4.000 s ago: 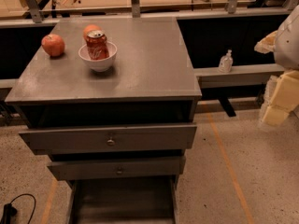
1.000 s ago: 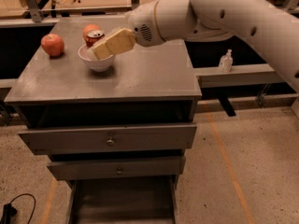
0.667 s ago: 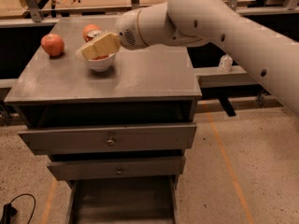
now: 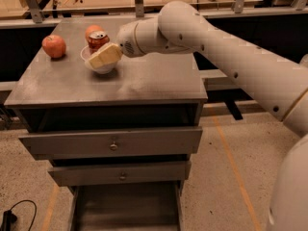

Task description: Place coke can into bottom drawer

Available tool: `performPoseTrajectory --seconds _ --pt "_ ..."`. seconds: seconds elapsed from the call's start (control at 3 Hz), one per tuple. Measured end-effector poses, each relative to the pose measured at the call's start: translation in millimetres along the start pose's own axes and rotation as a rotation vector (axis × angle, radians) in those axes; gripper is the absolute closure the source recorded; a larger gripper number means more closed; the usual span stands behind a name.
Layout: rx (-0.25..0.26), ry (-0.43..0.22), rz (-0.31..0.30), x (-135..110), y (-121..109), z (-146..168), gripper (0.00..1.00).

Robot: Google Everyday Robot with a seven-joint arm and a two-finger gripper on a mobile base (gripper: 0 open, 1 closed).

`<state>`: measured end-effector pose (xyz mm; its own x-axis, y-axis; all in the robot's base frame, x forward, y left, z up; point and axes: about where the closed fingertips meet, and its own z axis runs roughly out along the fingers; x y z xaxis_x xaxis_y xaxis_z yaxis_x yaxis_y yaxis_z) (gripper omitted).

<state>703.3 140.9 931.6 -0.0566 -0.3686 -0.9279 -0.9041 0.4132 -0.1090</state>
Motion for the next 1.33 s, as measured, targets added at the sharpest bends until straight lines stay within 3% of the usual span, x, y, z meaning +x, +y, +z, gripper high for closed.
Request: performPoseTrajectory --seconds 0.33,0.67,1.33 --pt "0.016 -0.024 -0.022 -0.6 -22.1 18.0 0.00" --pt "0.010 -0.044 -0.011 -4.5 -36.2 33.5 0.16" --pt "-0.072 -0.022 0.020 -1.3 -37.9 42.9 0.63"
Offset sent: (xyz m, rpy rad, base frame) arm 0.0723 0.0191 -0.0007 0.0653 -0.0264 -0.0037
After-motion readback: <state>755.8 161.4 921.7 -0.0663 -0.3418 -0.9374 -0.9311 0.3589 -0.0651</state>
